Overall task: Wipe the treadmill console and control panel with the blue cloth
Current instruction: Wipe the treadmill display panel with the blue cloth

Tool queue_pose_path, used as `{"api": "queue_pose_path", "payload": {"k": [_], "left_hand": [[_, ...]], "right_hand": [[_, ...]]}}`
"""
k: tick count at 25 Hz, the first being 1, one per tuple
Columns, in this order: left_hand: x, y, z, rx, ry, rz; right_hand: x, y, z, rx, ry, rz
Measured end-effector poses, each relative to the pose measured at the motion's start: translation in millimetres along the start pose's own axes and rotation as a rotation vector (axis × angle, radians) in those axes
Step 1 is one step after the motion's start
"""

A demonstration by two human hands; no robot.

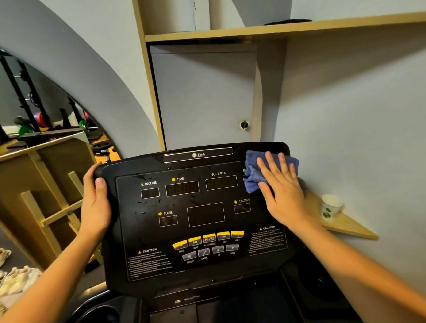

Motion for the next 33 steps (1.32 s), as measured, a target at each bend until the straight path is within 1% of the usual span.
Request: {"api": "queue_pose_path", "payload": {"k": [5, 12, 15, 18, 21, 24, 28, 31, 33], "left_hand": [[-7, 4, 1, 0.002, 0.024, -0.007], [-8, 6, 1, 0.010, 0.040, -0.001], [-7, 7, 2, 0.008, 0.040, 0.008], [-10, 8, 1, 0.010, 0.041, -0.003], [-13, 9, 1, 0.012, 0.052, -0.014], [-11, 9, 1, 0.016, 0.053, -0.005], [-2, 5, 1, 0.009, 0.050, 0.010], [4, 2, -1, 0.012, 0.048, 0.018], [6, 0, -1, 0.008, 0.045, 0.027]], "right_hand": [[4, 40, -11, 0.046, 0.014, -0.022], [1, 119, -36, 0.176, 0.054, -0.064], [-3, 158, -51, 0.232, 0.096, -0.046], [-6, 183, -61, 0.264, 0.163, 0.022], [-3, 195, -59, 0.262, 0.156, 0.049], [-2, 198, -55, 0.276, 0.144, 0.035], [-5, 195, -63, 0.291, 0.249, 0.096], [-10, 182, -64, 0.249, 0.358, 0.163], [-11, 165, -63, 0.242, 0.380, 0.185]]}}
Point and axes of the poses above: each hand's wrist, its own y-axis away from the middle knuckle, its own z-axis out of the back of the hand, x = y × z, the point moved 9 cm from there along -y, towards the middle knuckle, and after that the axes turned 9 degrees about -y, right-handed, at the moved point
